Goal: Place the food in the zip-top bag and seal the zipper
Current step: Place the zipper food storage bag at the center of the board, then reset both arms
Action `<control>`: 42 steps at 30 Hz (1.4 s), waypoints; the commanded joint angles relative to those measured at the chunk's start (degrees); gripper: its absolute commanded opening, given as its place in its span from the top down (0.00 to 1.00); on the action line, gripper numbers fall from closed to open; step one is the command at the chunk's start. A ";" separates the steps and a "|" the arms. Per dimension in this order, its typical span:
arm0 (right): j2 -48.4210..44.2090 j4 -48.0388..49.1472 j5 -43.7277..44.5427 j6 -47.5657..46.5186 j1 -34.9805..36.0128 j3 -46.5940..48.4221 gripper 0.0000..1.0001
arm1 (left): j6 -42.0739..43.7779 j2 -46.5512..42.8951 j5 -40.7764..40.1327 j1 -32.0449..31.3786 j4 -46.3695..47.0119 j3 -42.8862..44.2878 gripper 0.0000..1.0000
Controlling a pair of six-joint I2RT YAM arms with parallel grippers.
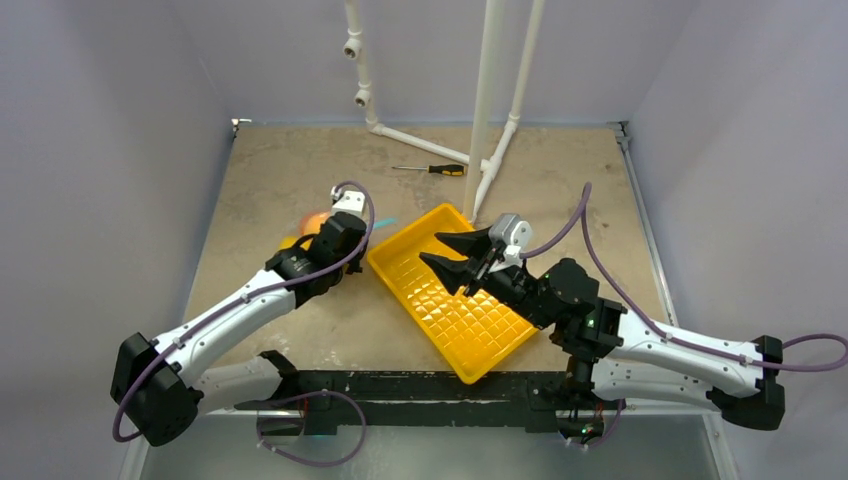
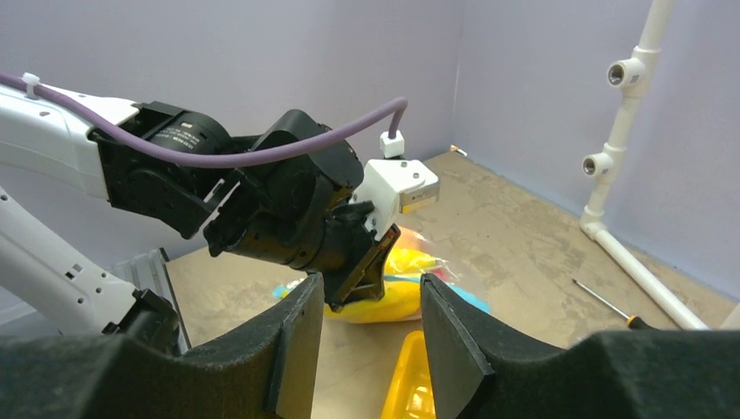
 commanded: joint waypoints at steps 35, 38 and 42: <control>3.71 -0.11 4.43 18.96 -16.97 -2.41 0.05 | 5.59 -9.46 12.68 0.24 2.21 5.81 0.04; 4.22 0.79 -1.75 21.20 -24.69 -2.55 0.04 | 5.51 -9.52 11.65 0.66 3.27 4.87 0.02; 3.97 2.37 -14.67 24.96 -38.07 -3.43 0.03 | 4.69 -10.16 14.39 3.36 6.02 3.19 0.01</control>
